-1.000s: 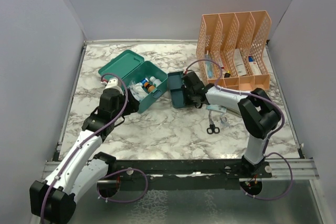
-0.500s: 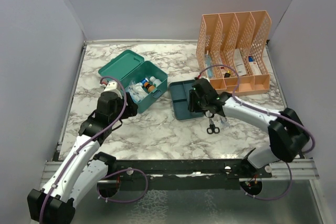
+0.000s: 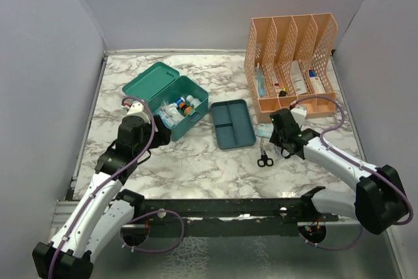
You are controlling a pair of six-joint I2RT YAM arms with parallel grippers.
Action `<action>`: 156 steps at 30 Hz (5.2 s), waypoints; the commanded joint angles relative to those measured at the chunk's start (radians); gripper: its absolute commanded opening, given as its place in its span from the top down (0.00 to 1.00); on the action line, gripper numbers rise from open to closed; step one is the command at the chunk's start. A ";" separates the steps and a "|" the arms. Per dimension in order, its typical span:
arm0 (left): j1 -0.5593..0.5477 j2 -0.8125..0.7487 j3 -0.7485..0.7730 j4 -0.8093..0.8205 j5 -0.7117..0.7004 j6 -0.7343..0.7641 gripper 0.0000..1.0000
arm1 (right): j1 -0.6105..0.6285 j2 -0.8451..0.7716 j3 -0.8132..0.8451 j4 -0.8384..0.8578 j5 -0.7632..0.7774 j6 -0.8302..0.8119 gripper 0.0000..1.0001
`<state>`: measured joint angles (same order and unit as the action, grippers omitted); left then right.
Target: Organize the medicine kit
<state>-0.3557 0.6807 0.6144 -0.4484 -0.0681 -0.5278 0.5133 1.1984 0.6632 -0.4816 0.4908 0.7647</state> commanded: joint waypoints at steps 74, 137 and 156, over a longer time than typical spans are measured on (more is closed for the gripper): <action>-0.001 -0.034 -0.008 0.001 0.001 0.006 0.32 | 0.116 0.489 0.392 0.388 -0.362 0.099 0.87; -0.001 -0.113 -0.015 0.007 -0.022 -0.002 0.30 | 0.097 0.059 0.045 0.006 0.177 0.109 0.66; 0.000 -0.124 -0.017 0.007 -0.038 -0.003 0.30 | -0.013 0.099 -0.126 0.266 0.010 0.542 0.57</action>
<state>-0.3553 0.5705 0.6037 -0.4507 -0.0776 -0.5282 0.5045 1.2819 0.5625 -0.3340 0.5602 1.2282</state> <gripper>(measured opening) 0.696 0.391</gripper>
